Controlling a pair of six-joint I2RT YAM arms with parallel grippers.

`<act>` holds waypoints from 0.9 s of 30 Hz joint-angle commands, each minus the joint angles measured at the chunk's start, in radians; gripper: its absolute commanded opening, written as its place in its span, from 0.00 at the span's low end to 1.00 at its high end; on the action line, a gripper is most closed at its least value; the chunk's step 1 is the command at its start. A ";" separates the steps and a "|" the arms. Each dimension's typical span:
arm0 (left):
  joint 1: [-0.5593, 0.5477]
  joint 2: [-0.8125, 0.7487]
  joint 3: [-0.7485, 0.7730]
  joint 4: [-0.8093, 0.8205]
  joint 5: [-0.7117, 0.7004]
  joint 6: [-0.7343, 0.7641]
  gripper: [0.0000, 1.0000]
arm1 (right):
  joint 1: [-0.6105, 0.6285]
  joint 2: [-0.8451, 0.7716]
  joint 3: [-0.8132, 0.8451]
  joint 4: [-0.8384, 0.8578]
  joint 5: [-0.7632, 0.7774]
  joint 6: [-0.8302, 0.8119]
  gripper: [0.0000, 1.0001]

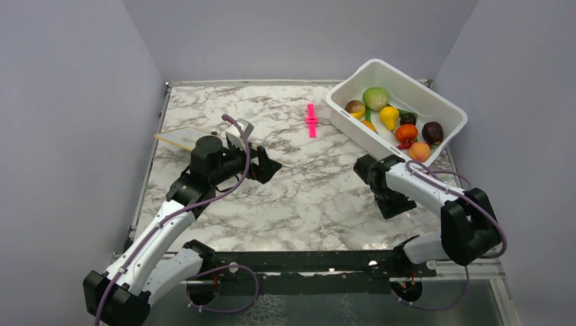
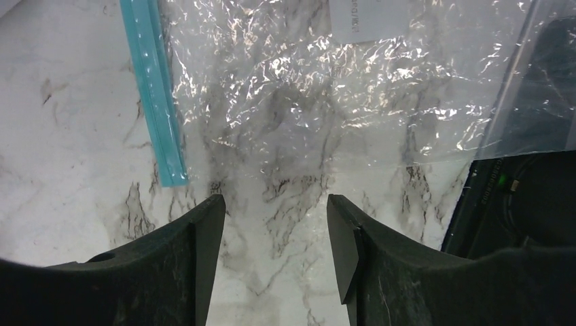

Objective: Place the food in the zip-top bag and seal the zipper
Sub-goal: Pick up the zipper food storage bag at the corner of the board.

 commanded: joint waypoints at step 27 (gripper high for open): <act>-0.007 -0.030 -0.021 0.026 0.025 0.029 1.00 | -0.088 0.127 0.000 0.109 0.072 -0.018 0.01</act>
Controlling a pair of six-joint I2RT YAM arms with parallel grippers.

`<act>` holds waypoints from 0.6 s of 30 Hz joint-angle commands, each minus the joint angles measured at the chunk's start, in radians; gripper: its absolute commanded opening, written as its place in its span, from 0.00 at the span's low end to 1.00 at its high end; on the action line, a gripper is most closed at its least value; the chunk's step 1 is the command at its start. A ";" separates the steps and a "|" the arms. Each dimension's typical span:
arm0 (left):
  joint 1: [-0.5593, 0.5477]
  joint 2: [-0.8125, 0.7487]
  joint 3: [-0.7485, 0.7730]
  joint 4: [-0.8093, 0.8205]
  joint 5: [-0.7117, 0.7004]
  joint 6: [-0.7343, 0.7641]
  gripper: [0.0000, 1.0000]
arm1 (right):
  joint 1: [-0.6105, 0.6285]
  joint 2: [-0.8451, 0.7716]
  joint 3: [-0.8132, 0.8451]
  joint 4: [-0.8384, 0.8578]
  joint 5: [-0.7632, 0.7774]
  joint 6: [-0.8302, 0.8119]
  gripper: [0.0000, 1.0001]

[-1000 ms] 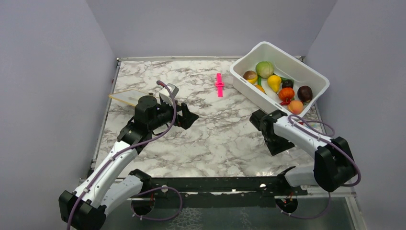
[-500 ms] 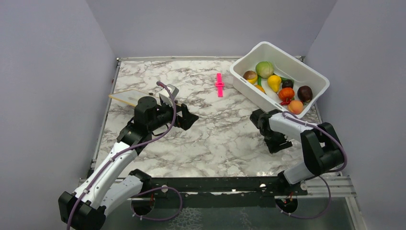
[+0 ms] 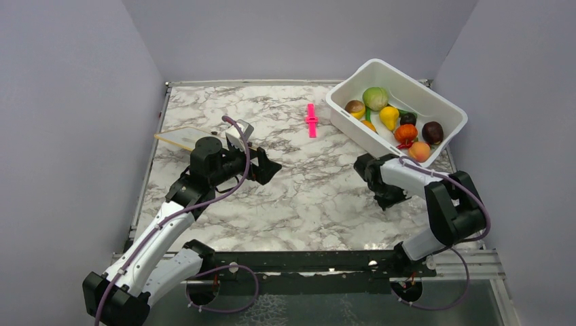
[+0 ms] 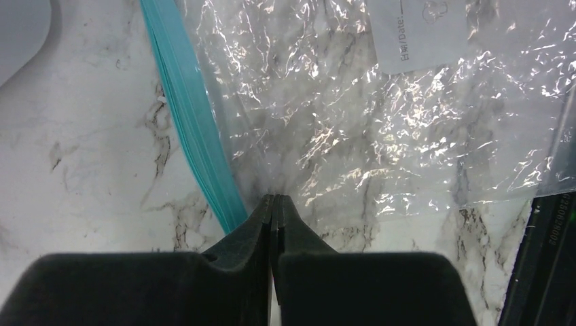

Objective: Place the food in the zip-top bag and seal the zipper
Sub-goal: Pick up the zipper food storage bag at the corner of the board.

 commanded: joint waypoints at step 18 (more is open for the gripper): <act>-0.006 -0.030 -0.021 0.027 -0.001 0.013 1.00 | -0.008 -0.619 -0.074 0.336 -0.278 -0.649 0.01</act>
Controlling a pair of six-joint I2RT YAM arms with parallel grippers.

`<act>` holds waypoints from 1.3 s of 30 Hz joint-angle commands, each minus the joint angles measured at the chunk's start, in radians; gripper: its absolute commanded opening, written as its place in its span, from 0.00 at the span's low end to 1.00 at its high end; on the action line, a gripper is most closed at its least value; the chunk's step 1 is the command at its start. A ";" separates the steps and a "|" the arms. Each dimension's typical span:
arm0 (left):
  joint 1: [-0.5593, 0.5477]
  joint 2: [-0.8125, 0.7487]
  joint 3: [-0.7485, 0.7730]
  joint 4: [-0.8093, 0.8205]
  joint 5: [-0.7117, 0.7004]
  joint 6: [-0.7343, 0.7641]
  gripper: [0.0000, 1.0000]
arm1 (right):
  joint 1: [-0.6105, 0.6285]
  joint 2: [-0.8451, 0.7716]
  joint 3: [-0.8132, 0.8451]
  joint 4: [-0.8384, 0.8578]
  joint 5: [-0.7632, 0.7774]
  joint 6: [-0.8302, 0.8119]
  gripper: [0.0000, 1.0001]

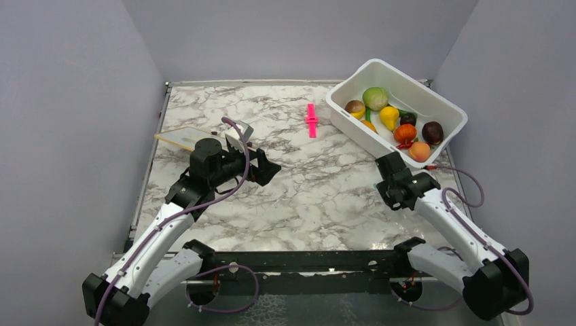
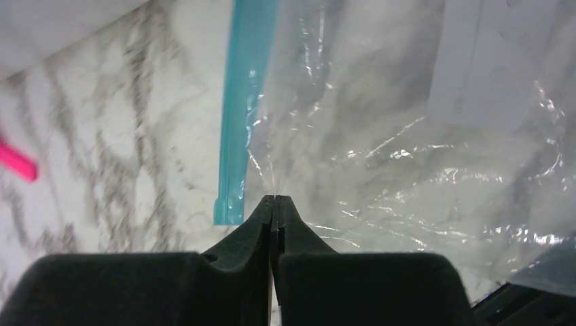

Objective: Place the food in the zip-top bag and seal the zipper
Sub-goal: Pick up the zipper food storage bag at the corner of the board.

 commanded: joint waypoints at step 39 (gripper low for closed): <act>-0.227 0.178 0.008 0.400 0.604 0.602 0.72 | -0.001 -0.084 0.328 0.559 -1.642 -1.098 0.01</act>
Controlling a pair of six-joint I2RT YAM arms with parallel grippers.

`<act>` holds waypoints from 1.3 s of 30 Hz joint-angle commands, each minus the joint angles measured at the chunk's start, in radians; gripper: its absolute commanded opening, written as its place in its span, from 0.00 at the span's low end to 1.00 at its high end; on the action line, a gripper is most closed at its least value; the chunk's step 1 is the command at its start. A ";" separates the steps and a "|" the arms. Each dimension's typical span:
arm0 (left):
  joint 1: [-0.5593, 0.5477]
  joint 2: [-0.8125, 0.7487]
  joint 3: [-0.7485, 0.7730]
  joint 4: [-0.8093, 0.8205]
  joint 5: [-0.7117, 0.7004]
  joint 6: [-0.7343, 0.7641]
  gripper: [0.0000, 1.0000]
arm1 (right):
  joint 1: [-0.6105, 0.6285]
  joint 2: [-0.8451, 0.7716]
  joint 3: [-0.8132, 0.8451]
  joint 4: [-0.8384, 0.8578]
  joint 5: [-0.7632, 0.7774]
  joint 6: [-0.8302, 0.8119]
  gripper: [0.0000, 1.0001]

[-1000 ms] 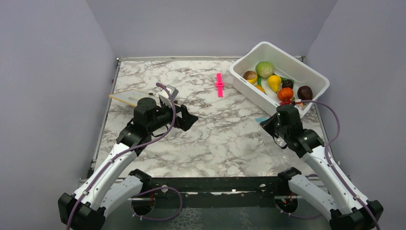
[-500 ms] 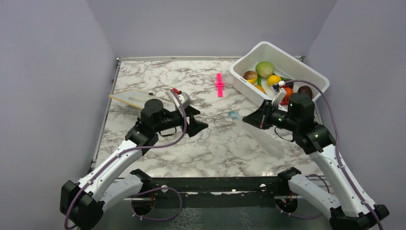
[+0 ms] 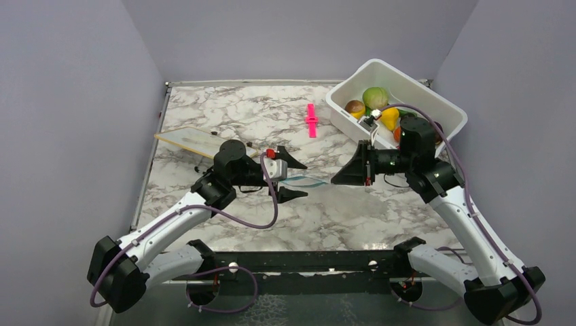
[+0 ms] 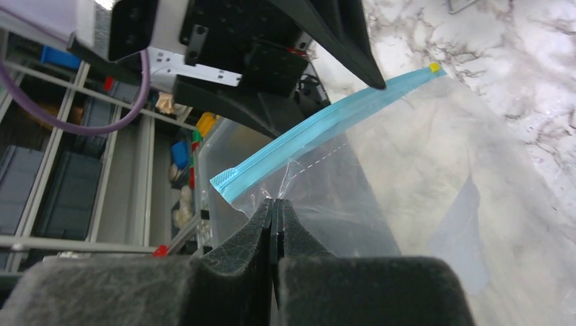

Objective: Place the food in the zip-top bag and seal the zipper
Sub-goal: Pick up the zipper food storage bag at the corner of the board, then open the zipper of the food storage bag.

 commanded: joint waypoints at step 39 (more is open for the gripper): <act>-0.025 -0.039 0.204 -0.206 -0.597 -0.487 0.00 | -0.001 0.015 0.280 -0.002 0.457 0.226 0.82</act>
